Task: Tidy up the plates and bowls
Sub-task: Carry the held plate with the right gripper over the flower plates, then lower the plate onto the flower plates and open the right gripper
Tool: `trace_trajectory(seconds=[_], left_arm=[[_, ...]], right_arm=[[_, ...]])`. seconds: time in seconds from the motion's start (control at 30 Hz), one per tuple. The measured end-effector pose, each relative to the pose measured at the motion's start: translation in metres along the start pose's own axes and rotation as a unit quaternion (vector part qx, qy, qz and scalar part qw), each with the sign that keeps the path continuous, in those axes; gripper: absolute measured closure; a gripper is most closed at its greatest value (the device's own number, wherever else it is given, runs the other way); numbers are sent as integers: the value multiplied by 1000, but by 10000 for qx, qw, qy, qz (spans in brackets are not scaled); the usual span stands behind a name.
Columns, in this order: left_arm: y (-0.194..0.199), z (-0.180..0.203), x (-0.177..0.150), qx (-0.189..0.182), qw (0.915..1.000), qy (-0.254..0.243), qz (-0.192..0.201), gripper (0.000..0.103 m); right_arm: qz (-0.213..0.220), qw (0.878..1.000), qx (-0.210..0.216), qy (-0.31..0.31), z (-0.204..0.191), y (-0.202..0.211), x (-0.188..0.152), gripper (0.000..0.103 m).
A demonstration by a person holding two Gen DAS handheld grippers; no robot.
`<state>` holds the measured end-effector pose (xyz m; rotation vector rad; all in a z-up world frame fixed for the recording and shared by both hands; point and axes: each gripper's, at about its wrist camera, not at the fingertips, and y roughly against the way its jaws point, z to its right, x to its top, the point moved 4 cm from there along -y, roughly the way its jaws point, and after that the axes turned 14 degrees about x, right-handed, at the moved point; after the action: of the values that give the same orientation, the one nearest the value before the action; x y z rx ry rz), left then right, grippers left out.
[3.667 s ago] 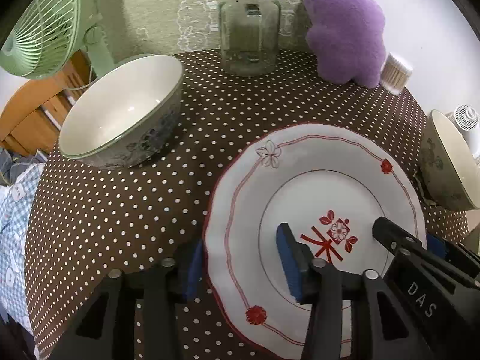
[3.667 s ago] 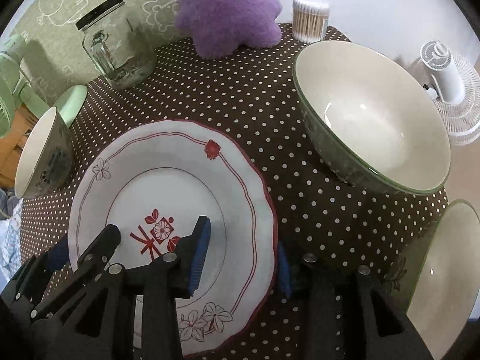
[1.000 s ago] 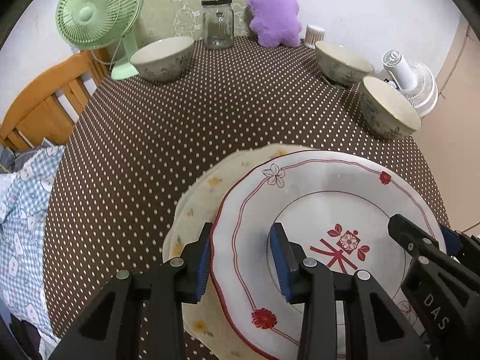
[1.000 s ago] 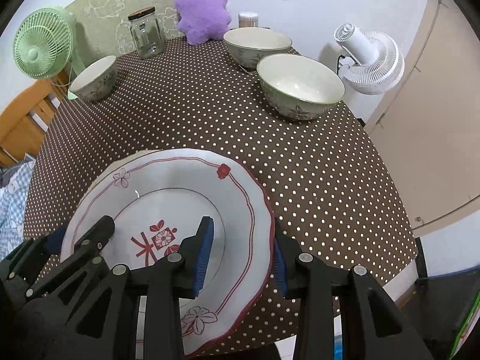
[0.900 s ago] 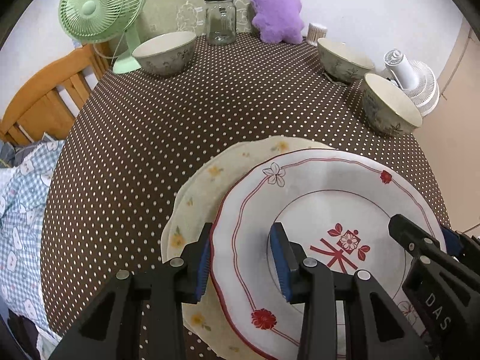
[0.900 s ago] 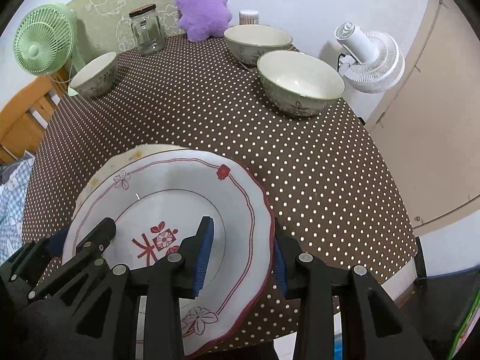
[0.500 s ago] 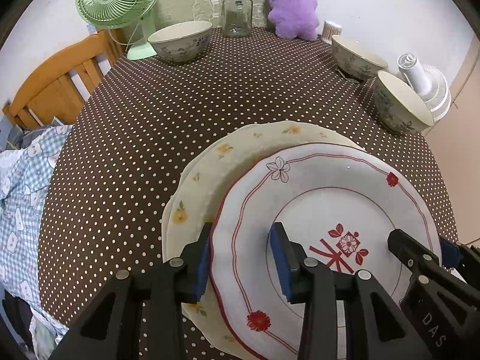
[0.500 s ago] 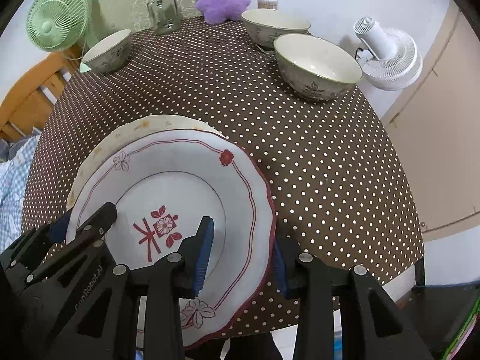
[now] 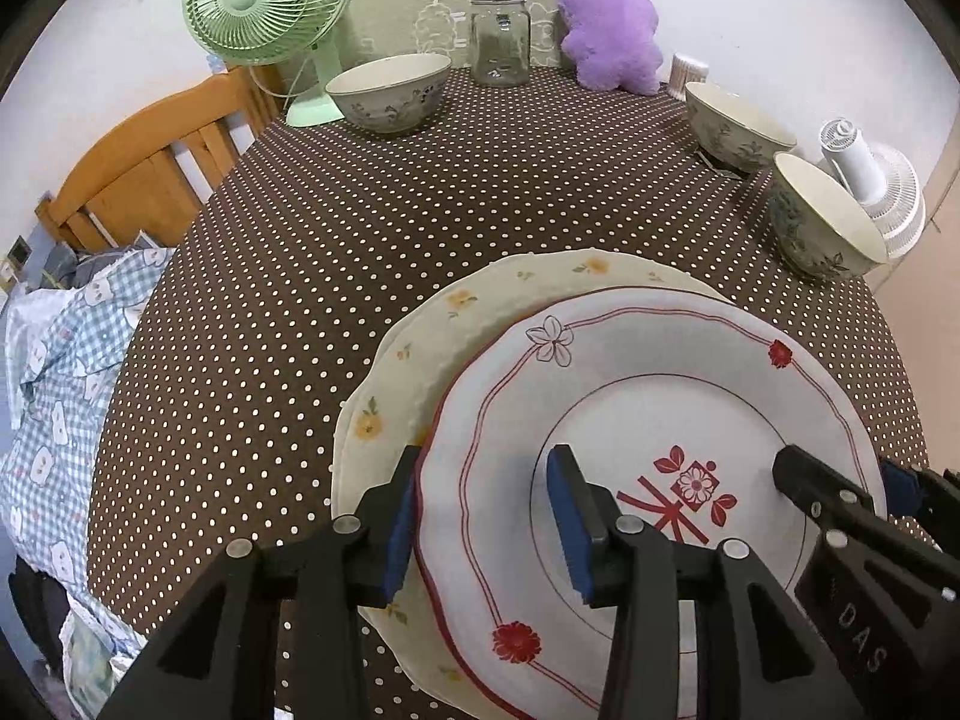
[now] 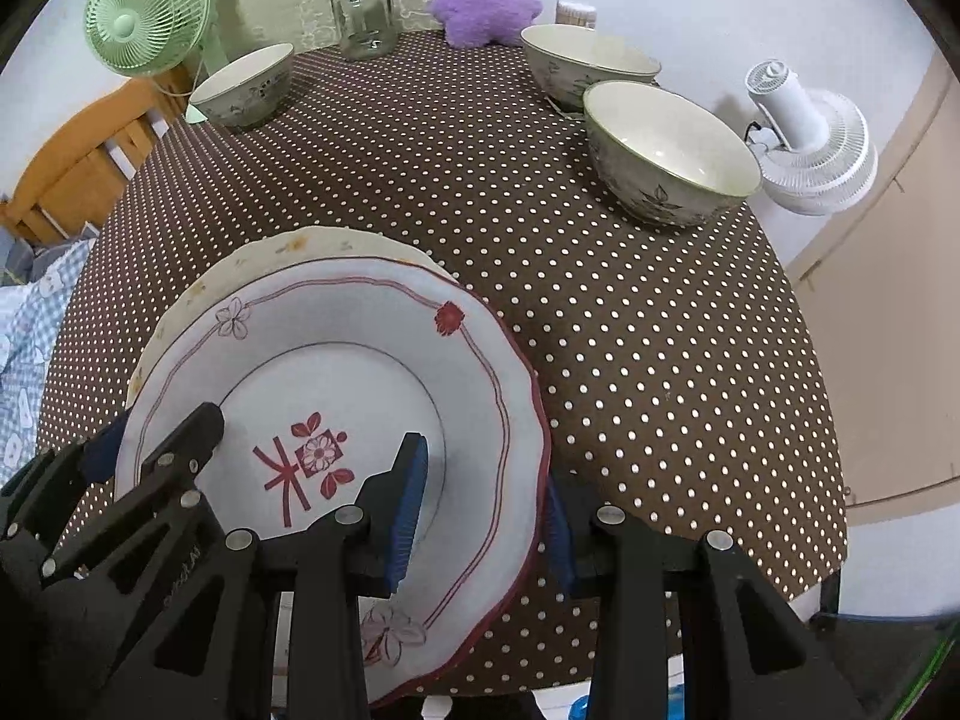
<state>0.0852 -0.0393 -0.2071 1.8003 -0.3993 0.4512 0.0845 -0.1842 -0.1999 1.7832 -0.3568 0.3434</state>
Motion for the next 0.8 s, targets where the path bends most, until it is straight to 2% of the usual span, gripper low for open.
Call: trace_trajectory(seconds=[0.23, 0.33, 0.43, 0.8], left_arm=[[1, 7, 1, 6, 9999, -26, -152, 42], [0, 12, 1, 158, 9996, -148, -205, 36], [-2, 16, -1, 375, 9987, -321, -155, 33], [3, 14, -4, 319, 9990, -215, -241, 23]], right_arm=[[-51, 9997, 171, 154, 4, -7, 10, 66], [-142, 9993, 301, 149, 6, -12, 12, 67], [-145, 9991, 306, 236, 4, -14, 13, 66], [-246, 9985, 454, 182, 8, -7, 20, 65]])
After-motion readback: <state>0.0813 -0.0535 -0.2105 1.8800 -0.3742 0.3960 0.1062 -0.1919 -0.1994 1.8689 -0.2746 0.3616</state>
